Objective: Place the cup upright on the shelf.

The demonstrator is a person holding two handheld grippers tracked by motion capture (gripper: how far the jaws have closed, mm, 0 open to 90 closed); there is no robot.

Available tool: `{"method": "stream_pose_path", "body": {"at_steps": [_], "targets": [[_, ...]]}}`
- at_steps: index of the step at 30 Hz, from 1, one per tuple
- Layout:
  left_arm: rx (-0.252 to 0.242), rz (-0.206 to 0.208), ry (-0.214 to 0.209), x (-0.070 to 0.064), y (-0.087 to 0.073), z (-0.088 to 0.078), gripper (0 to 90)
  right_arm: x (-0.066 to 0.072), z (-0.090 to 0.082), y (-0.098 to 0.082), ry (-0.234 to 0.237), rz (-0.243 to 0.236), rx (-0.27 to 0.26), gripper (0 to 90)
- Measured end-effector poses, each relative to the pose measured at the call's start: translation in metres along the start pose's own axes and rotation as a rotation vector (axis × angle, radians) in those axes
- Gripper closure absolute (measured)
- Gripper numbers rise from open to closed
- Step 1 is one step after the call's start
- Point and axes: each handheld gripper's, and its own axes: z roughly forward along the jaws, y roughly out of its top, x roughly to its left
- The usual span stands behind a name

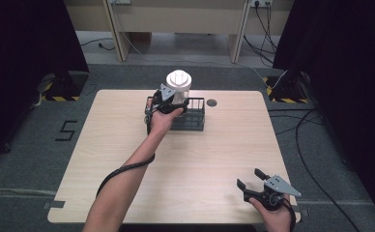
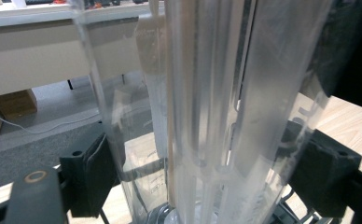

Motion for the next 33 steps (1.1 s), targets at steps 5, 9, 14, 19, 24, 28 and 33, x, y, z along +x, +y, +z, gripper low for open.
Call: {"method": "stream_pose_path", "body": {"at_steps": [5, 9, 14, 19, 24, 28, 33], "targets": [[0.006, 0.002, 0.002, -0.002, -0.004, 0.001, 17.6, 0.000, 0.000, 0.000, -0.001, 0.000, 0.002, 17.0], [0.008, -0.002, 0.010, -0.002, -0.005, 0.001, 17.6, 0.000, 0.000, 0.000, -0.001, 0.000, 0.003, 17.0], [0.012, -0.007, 0.014, -0.003, -0.006, 0.002, 17.6, 0.000, 0.000, 0.000, 0.000, -0.002, 0.004, 17.0], [0.017, -0.014, 0.017, -0.003, -0.008, 0.003, 17.5, 0.001, 0.000, 0.000, 0.000, -0.003, 0.004, 17.0], [0.031, -0.016, 0.026, -0.003, -0.011, 0.004, 17.5, 0.001, 0.000, 0.000, 0.000, -0.003, 0.005, 17.0], [0.038, -0.019, 0.030, -0.003, -0.014, 0.004, 17.4, 0.001, 0.001, 0.000, 0.000, -0.004, 0.004, 17.0], [0.039, -0.041, 0.038, -0.003, -0.017, 0.005, 17.3, 0.001, 0.001, 0.000, 0.000, -0.006, 0.005, 17.0]]}}
